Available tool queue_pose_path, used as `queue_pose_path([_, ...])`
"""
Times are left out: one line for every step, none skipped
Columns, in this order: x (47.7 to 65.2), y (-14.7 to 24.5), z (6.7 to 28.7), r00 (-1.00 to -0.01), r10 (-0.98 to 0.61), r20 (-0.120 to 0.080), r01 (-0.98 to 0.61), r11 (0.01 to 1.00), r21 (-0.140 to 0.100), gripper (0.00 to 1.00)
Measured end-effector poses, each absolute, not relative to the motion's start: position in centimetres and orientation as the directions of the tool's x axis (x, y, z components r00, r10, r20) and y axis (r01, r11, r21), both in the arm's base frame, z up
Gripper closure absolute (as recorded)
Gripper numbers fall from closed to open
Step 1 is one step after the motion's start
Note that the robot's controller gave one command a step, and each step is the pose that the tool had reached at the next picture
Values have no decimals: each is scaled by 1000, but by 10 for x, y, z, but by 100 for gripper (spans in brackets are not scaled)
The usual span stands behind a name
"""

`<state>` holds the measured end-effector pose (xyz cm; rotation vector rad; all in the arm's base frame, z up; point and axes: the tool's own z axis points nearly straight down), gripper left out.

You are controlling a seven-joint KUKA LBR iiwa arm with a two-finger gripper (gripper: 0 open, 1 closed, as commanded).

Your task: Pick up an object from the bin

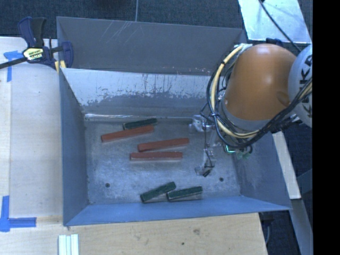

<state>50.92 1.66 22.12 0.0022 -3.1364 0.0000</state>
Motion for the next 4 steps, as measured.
queue_pose_path([577,12,110,-998,-69,-1,-69,998,-1,0])
queue_pose_path([598,15,69,-988,-151,-3,-151,988,-1,0])
queue_pose_path([601,16,75,-989,-149,-14,-149,989,1,100])
queue_pose_path([581,32,217,-977,-211,-11,-211,978,-2,100])
